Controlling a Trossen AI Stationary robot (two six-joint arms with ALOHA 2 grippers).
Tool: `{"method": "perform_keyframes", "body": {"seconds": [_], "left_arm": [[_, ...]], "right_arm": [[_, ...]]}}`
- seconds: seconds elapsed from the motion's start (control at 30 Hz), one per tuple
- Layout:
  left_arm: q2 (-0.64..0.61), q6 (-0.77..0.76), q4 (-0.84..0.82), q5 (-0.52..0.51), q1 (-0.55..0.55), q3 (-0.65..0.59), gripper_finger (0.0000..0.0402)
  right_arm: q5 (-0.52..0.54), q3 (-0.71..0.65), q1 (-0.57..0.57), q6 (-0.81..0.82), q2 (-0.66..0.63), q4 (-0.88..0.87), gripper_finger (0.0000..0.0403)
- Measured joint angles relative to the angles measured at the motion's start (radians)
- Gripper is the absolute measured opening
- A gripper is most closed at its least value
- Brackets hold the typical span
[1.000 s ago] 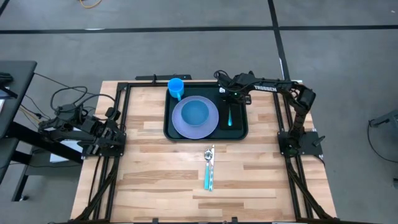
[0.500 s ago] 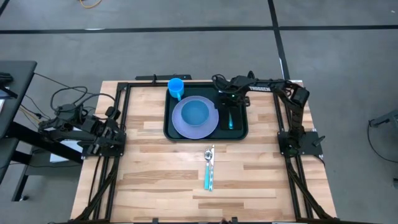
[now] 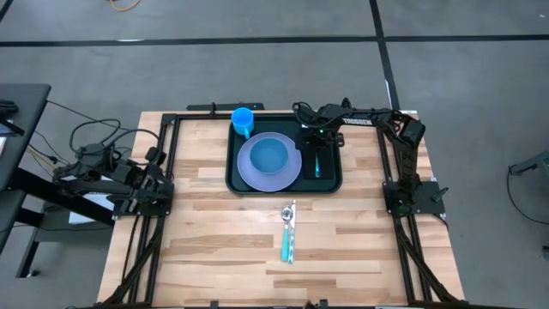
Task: Set up tray
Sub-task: Put the blue fork on the black napkin, then put the blue spoon on the black napkin to the left of the blue fork
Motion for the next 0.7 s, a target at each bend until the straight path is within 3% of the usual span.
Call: {"method": "perform_keyframes", "body": {"seconds": [0.5,0.7], "left_arm": [[0.0,0.0,-0.001,0.001,-0.001,0.0,0.0133],[0.0,0.0,-0.002,0.001,0.0,0.0,0.0133]], "right_arm": [[-0.003,0.0,0.003,0.001,-0.002,-0.002,0.0037],[0.0,0.036,0.028,0.001,-0.045,-0.092,0.0038]]}}
